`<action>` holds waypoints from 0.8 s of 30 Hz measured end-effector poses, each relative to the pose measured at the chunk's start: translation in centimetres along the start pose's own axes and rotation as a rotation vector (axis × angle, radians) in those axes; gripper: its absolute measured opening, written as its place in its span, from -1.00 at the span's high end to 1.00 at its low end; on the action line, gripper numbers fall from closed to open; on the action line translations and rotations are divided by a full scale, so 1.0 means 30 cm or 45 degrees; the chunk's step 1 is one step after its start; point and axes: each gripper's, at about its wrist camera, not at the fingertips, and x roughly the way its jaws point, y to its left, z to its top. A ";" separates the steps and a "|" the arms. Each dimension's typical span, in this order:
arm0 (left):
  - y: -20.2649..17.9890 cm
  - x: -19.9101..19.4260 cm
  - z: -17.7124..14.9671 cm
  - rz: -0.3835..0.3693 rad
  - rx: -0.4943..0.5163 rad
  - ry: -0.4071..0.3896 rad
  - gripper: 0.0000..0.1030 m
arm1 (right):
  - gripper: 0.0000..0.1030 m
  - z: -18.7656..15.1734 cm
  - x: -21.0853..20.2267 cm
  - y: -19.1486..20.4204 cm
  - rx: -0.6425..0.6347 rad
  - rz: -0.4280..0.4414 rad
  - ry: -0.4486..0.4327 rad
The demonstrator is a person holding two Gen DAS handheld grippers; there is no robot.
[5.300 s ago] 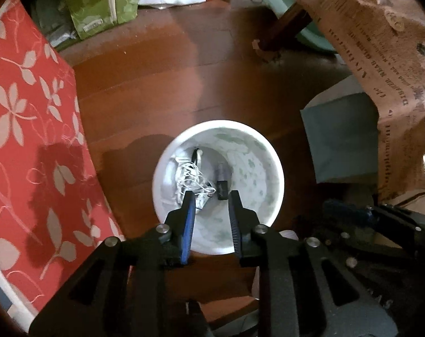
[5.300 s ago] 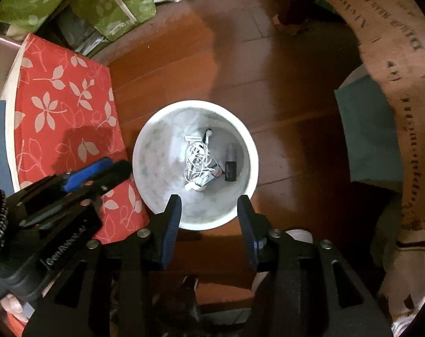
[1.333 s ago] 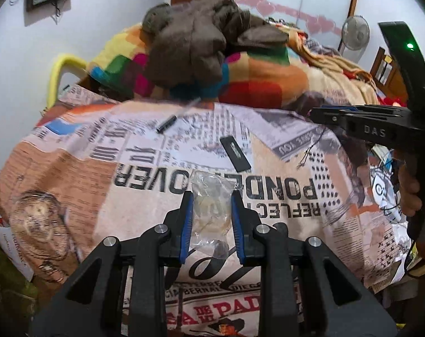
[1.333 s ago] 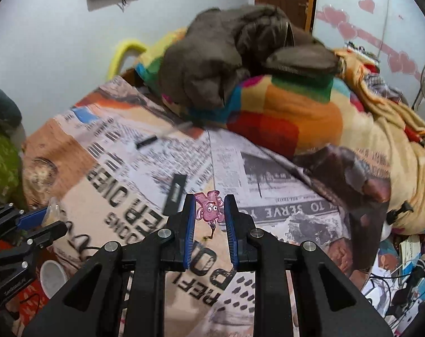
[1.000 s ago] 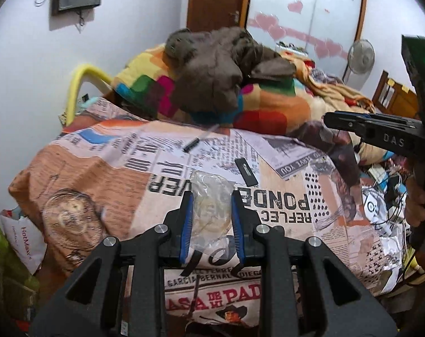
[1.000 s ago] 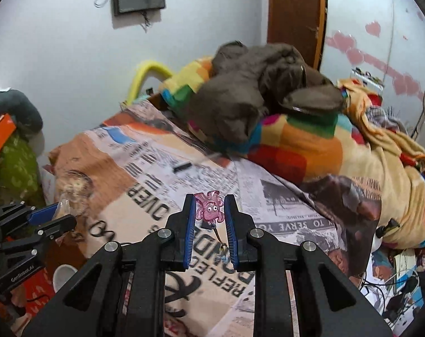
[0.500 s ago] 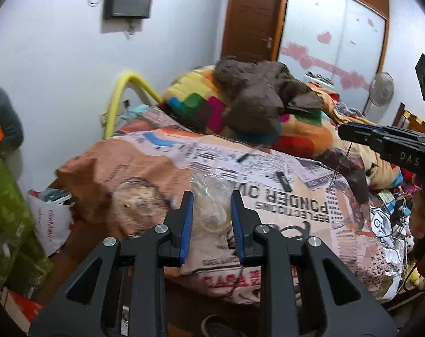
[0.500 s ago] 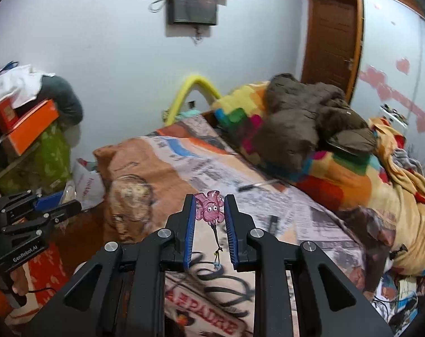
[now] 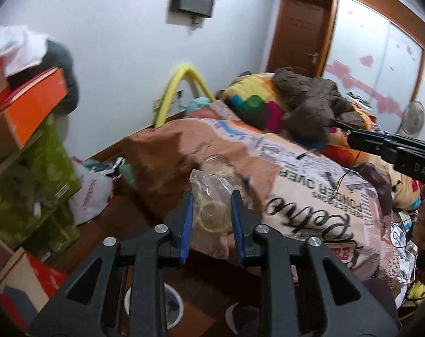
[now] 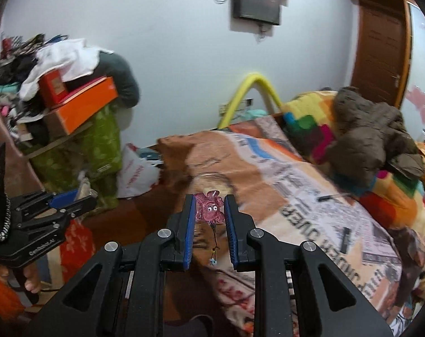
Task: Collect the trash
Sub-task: 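Carry the plastic bag and keychain with both tools over the white bin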
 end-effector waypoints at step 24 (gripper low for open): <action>0.540 0.157 -0.476 0.193 -0.415 0.336 0.51 | 0.64 -0.201 0.466 0.495 -0.070 0.365 0.393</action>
